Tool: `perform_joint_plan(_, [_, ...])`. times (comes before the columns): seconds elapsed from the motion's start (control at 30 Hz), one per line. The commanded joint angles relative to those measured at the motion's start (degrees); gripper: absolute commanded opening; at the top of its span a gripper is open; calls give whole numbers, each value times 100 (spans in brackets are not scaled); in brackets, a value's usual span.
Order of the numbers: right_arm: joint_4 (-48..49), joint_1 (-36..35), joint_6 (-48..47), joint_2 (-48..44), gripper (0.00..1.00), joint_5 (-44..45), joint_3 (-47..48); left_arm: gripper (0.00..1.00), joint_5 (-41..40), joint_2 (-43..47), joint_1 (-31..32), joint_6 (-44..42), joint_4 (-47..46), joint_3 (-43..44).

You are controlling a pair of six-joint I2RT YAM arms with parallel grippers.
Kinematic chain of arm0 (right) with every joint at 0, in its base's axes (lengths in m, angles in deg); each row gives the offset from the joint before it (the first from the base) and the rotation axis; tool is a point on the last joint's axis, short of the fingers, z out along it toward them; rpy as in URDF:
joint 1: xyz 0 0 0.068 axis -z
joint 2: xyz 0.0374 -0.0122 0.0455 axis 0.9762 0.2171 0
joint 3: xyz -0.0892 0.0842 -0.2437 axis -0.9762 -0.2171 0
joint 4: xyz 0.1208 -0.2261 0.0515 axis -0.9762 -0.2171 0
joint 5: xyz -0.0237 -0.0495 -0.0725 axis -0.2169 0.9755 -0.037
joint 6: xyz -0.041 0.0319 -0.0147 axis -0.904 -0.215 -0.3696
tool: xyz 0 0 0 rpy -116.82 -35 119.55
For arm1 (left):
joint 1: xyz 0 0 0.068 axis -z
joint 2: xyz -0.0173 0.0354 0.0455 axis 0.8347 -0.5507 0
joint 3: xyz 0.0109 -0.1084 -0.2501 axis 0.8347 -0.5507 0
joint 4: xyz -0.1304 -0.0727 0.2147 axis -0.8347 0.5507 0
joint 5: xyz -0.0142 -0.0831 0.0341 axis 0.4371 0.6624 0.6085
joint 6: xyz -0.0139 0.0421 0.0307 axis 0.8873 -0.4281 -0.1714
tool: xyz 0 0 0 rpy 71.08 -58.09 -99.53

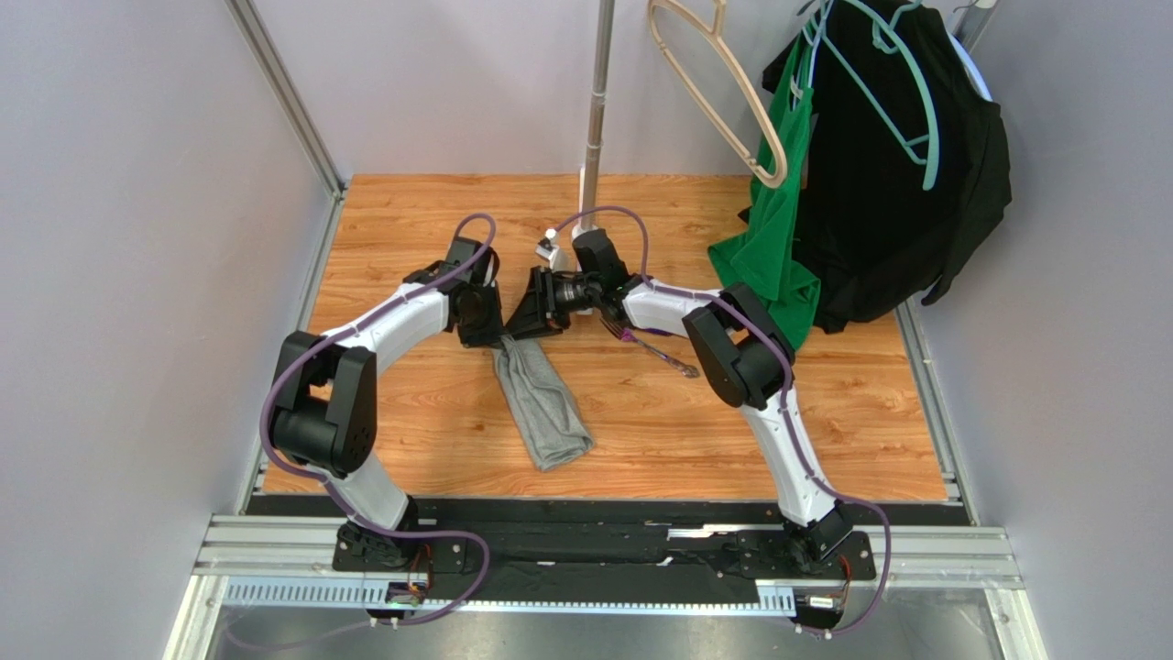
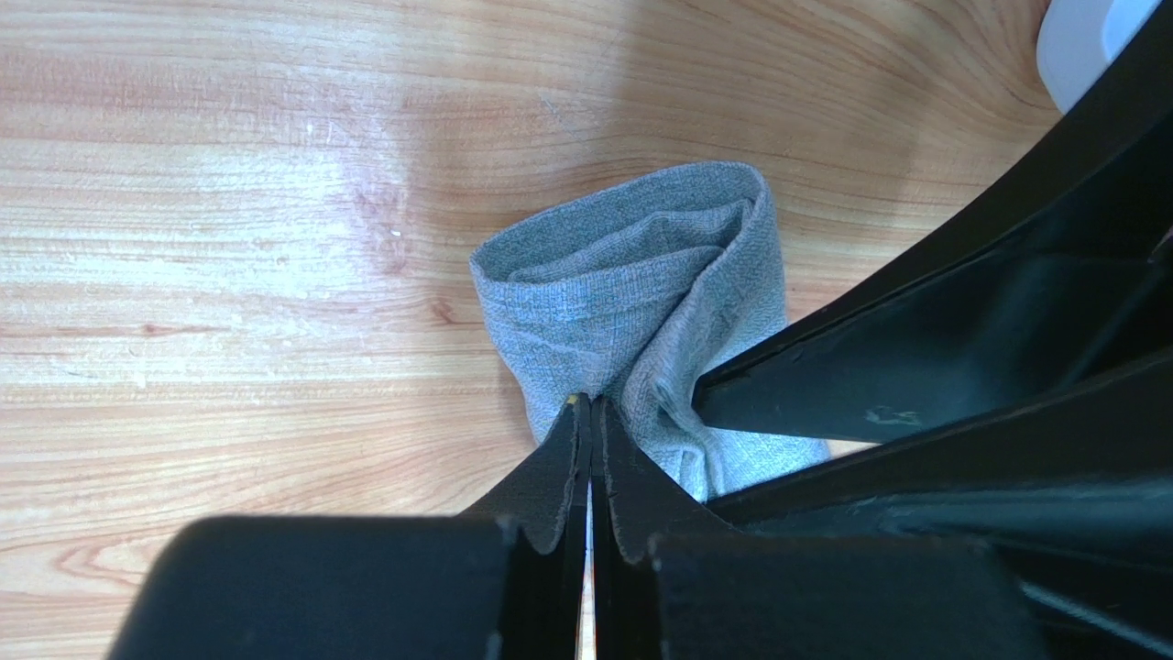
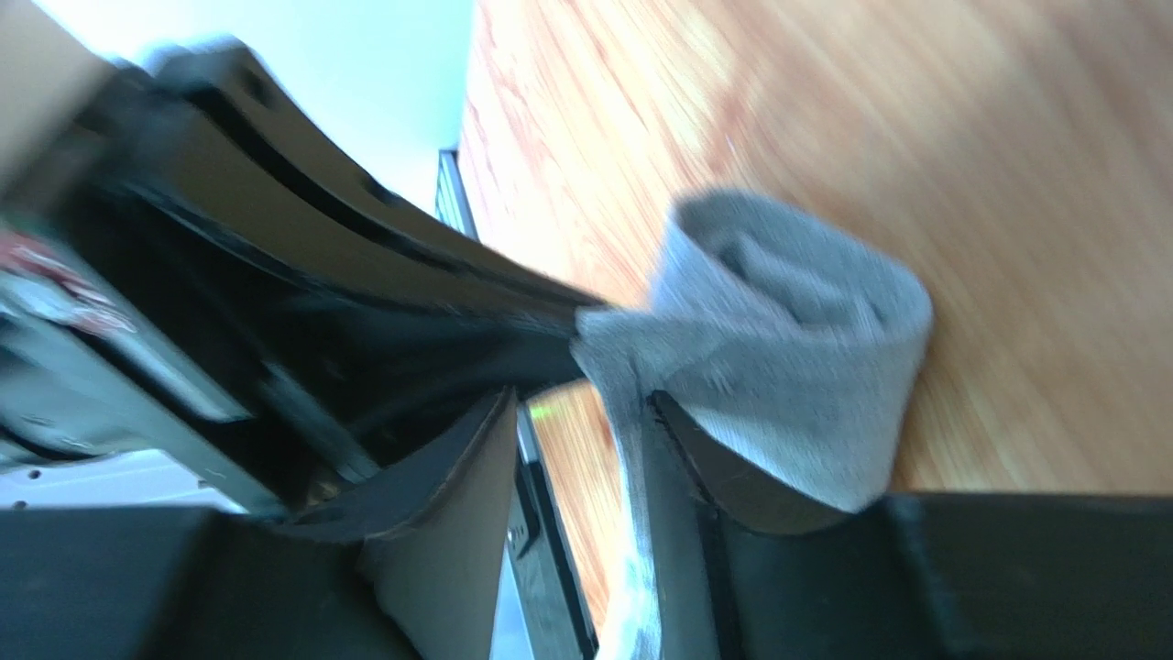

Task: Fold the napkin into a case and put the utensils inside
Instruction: Grasp the top corner of the smaller rectangle folded napkin from the folded napkin.

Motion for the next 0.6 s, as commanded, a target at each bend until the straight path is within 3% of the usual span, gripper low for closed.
perform_joint_plan(0.0, [-6, 28, 19, 169, 38, -66, 445, 0, 72, 91, -44, 69, -27, 12])
perform_joint_plan(0.57, [467, -253, 422, 485, 8, -39, 24, 0, 222, 399, -71, 307, -351, -58])
